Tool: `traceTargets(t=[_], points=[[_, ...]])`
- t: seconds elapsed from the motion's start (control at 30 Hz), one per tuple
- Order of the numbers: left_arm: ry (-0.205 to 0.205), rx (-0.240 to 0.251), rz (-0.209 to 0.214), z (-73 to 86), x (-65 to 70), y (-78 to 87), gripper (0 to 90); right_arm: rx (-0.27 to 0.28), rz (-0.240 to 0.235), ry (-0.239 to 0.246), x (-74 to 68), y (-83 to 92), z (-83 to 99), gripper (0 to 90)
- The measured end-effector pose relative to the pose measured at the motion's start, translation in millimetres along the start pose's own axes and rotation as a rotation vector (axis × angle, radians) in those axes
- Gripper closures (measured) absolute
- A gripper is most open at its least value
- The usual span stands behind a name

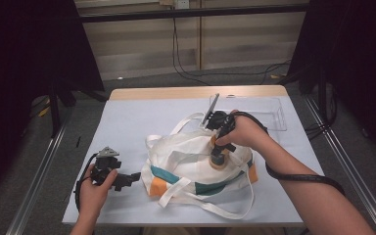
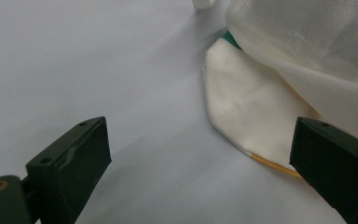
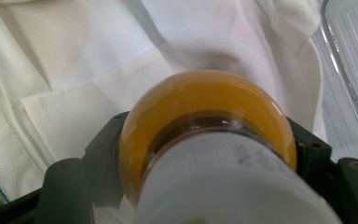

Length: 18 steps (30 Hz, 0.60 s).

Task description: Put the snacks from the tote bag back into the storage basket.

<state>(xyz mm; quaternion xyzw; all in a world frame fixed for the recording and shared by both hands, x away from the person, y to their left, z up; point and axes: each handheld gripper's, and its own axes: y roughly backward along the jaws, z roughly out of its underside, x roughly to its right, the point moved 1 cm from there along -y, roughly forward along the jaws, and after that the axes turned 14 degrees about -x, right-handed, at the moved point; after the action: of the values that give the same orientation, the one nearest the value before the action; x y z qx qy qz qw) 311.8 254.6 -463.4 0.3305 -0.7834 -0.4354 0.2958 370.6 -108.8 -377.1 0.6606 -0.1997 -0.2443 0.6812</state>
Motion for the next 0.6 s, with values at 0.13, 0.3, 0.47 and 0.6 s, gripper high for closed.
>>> traceTargets(t=[0.13,0.3,0.47,0.6], points=[[0.002,0.008,-0.003,-0.5,1.1,-1.1,4.8,-0.012,0.002,-0.009,-0.8,0.4,-0.6,30.0],[0.011,0.012,0.002,-0.5,1.5,-1.8,4.8,-0.025,0.002,-0.010,-0.2,1.5,0.1,30.2],[0.012,0.013,0.003,-0.4,1.0,-1.4,4.8,-0.041,-0.016,-0.010,1.0,3.3,1.8,30.2],[0.007,0.010,-0.006,-0.7,1.2,-2.0,4.8,-0.047,-0.025,-0.002,1.6,7.6,2.7,30.2]])
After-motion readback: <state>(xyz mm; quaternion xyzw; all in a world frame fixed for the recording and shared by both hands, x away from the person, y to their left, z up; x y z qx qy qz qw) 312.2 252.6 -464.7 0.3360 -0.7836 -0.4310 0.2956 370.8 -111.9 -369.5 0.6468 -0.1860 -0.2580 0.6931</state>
